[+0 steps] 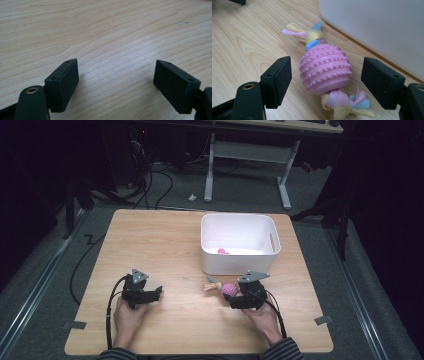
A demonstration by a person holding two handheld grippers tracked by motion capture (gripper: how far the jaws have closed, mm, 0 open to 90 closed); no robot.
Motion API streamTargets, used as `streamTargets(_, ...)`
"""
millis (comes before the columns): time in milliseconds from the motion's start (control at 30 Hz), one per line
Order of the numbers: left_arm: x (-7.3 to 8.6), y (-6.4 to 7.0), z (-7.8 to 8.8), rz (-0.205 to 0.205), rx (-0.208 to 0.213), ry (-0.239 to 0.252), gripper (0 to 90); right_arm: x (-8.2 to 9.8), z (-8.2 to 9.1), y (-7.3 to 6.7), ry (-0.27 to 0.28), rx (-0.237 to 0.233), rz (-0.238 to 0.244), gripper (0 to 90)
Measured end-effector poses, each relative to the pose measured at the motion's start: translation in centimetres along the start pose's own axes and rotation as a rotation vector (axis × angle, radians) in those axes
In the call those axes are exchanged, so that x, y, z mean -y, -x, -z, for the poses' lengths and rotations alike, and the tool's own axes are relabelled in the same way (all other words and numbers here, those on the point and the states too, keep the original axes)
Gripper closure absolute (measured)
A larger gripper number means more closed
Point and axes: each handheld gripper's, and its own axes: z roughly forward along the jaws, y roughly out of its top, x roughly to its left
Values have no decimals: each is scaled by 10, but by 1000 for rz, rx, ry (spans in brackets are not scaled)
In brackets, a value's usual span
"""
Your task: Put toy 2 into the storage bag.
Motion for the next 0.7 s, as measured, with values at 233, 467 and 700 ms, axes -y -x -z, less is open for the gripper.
streamTargets(233, 0, 0, 0, 1, 0, 1, 204, -2, -12, -2, -28, -2, 6, 254)
streamTargets(467, 0, 0, 0, -1, 1, 1, 203, -2, -20, -2, -53, 19, 22, 271)
streamTargets(700, 0, 0, 0, 0, 1, 1, 203, -1, -21, -2, -51, 6, 41, 325)
